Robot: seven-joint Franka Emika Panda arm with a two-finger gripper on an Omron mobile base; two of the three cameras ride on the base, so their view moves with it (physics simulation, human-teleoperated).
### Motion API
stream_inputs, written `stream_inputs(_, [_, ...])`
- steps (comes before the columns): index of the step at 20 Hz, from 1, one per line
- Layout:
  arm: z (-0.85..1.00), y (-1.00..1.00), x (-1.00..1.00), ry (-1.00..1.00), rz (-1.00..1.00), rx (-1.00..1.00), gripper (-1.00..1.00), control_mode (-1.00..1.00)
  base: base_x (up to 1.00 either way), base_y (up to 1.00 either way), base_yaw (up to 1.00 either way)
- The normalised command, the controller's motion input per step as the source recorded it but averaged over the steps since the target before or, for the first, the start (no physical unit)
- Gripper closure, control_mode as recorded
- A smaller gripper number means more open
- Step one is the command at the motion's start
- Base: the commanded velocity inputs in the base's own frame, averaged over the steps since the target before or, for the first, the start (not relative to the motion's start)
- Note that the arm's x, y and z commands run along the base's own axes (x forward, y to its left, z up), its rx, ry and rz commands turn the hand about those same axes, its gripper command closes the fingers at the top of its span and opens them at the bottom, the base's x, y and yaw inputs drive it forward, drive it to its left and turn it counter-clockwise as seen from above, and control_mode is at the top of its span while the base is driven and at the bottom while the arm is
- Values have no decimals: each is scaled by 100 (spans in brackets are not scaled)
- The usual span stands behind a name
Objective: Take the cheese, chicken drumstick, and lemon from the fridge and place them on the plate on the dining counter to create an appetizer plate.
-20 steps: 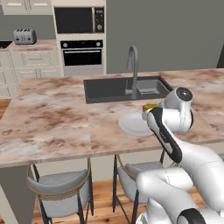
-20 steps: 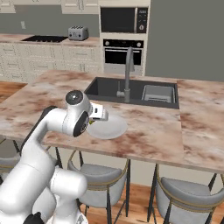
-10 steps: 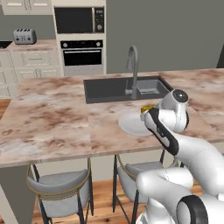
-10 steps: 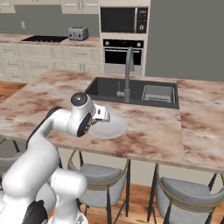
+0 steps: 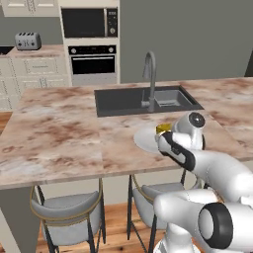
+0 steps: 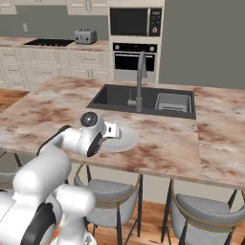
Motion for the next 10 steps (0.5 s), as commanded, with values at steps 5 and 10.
stream_inputs(5, [-8,0,36,13,0,0,100,-100,0,0,0])
stream_inputs(10, [-8,0,32,13,0,0,100,-100,0,0,0])
